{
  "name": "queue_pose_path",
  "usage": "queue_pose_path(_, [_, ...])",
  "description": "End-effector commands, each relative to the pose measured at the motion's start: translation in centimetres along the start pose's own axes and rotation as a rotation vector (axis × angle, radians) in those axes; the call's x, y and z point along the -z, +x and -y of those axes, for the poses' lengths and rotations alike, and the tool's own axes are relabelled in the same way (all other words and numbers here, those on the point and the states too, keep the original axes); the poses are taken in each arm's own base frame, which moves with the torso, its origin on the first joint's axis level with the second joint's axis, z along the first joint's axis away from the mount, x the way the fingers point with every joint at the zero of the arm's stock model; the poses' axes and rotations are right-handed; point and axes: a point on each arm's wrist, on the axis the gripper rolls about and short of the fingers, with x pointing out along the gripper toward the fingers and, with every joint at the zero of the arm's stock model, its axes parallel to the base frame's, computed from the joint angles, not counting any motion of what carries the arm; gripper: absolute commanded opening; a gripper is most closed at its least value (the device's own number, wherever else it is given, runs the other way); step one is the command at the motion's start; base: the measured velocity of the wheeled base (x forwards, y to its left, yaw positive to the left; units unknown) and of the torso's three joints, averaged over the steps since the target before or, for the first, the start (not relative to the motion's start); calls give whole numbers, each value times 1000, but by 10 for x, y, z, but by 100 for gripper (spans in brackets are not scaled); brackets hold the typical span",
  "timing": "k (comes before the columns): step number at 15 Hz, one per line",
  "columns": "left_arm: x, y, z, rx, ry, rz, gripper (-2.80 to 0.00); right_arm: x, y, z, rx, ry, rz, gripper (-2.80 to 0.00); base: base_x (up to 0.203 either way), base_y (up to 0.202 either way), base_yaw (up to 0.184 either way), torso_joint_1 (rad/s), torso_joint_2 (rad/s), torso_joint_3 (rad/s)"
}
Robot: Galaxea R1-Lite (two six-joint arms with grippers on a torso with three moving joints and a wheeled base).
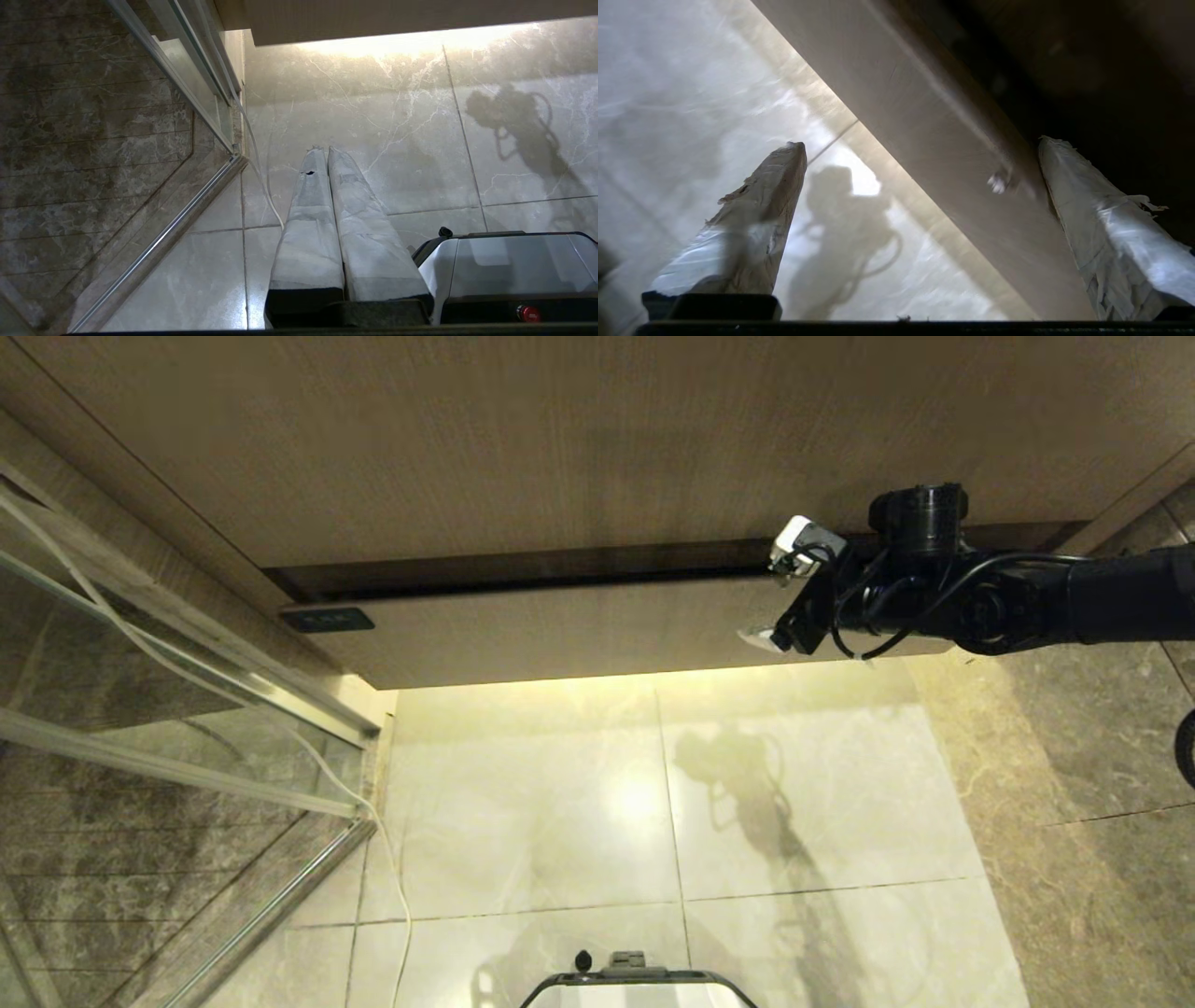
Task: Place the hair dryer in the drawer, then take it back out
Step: Pull open the drawer
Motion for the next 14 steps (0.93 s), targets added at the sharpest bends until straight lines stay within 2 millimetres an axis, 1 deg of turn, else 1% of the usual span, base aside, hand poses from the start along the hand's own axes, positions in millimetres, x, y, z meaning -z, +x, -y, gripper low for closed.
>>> queue_pose_path(1, [0,0,0,0,0,0,-280,-4,-10,1,3,13,5,0,0,0,0,0,0,0])
queue_pose_path(3, [0,0,0,0,0,-2,-280,-6,-19,-1,-12,33,-12,0,0,0,0,0,0,0])
queue_pose_path(4, [0,0,0,0,0,1,-280,-6,-28,-3,-26,48,-28,0,0,0,0,0,0,0])
queue_pose_path(6, [0,0,0,0,0,1,-280,-3,-54,-13,-73,108,-90,0,0,0,0,0,0,0])
queue_pose_path(7, [0,0,0,0,0,1,-280,-2,-76,-18,-91,138,-122,0,0,0,0,0,0,0])
queue_pose_path(8, [0,0,0,0,0,0,-280,-4,-103,-22,-98,160,-142,0,0,0,0,0,0,0])
queue_pose_path(11, [0,0,0,0,0,0,-280,-8,-201,-47,-133,224,-213,0,0,0,0,0,0,0])
queue_pose_path(12, [0,0,0,0,0,0,-280,-8,-236,-58,-135,243,-224,0,0,0,0,0,0,0])
queue_pose_path(14, [0,0,0,0,0,0,-280,-4,-295,-82,-130,295,-238,0,0,0,0,0,0,0])
